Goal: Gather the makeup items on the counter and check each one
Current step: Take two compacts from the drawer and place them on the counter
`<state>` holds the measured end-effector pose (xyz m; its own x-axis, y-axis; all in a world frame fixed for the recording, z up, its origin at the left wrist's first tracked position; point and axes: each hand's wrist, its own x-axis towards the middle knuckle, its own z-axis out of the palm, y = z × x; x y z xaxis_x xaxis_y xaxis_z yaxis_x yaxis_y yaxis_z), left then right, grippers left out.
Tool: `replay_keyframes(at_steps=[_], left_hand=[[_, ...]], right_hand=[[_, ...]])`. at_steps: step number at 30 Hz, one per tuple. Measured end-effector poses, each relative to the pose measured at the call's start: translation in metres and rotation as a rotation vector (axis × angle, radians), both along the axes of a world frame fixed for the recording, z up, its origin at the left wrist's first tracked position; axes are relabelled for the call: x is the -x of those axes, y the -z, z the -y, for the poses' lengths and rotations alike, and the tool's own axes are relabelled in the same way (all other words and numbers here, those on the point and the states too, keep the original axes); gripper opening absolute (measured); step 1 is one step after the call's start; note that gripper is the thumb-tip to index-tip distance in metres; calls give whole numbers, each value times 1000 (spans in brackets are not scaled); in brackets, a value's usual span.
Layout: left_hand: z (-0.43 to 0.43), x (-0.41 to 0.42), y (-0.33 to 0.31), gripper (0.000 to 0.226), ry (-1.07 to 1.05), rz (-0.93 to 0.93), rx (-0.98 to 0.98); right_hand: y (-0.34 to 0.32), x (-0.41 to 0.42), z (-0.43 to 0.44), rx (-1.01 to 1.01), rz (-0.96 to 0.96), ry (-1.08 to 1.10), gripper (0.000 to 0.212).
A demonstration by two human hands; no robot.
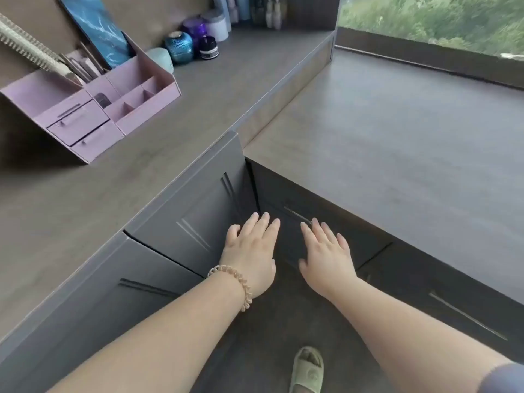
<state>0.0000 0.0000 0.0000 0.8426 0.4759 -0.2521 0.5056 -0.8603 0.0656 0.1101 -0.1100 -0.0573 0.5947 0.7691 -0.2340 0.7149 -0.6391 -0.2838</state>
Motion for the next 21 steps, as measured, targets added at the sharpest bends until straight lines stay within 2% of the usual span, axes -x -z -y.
replay_keyframes(at_steps=[6,13,21], left_hand=[[-32,-45,50,71,80,-57,31],[-47,-97,107,74,285,-34,0],[-44,-63,131,70,381,-39,-42]], right_hand=[[39,-20,-24,33,70,32,74],[84,-24,-36,69,181,126,77],[101,15,-32,42,227,184,87]])
